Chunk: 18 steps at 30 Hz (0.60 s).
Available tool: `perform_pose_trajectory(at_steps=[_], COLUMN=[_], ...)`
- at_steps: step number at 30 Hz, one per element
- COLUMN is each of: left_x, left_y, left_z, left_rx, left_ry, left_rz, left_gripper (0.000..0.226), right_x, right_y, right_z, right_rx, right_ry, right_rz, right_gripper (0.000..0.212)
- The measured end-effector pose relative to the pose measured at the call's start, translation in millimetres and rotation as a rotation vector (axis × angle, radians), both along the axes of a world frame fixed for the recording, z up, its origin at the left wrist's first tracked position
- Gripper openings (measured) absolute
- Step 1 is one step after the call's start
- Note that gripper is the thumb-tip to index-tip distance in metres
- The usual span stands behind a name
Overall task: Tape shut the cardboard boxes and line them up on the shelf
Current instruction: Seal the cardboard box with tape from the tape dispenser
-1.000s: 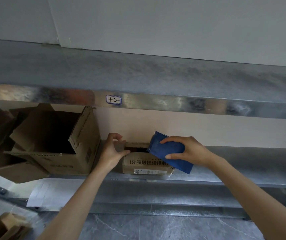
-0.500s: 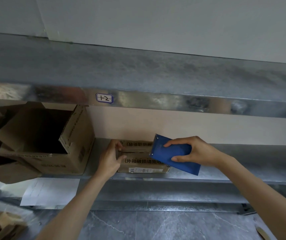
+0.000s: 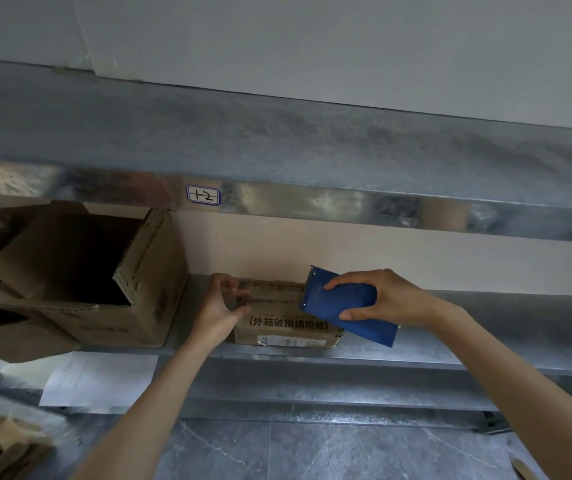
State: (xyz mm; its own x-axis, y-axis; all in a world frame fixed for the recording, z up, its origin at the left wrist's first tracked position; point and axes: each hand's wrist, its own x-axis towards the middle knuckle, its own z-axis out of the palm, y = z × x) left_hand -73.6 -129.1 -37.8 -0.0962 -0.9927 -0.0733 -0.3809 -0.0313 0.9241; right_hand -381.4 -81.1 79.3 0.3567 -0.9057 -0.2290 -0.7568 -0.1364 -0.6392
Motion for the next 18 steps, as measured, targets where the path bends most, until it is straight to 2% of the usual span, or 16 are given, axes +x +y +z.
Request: perform_pose_trajectory(at_steps=[2,13,15,18], left_x=[1,7,8,11], left_y=[-1,6,3,-2], left_z=[1,0,4,10], left_rx=[0.004,-0.068,0.010,0.141], left_ry=[0.033,-0.056,0.017,0.236], left_rz=[0.018,0.024,0.037,0.108], left_gripper=[0.049,0.045,0.038,0.017], right_x=[4,4,4,2], right_y=[-7,-26,-28,-30], right_z=[-2,-29,-30,-32], right_rx=[0.029,0.119,0.143,0.169], right_ry=[-0.025,-0.049,-0.076,-0.095], right_rz=[-0.006,-0.028,-0.034,-0.036], right_gripper=[0.045,0.039,0.039,0.039])
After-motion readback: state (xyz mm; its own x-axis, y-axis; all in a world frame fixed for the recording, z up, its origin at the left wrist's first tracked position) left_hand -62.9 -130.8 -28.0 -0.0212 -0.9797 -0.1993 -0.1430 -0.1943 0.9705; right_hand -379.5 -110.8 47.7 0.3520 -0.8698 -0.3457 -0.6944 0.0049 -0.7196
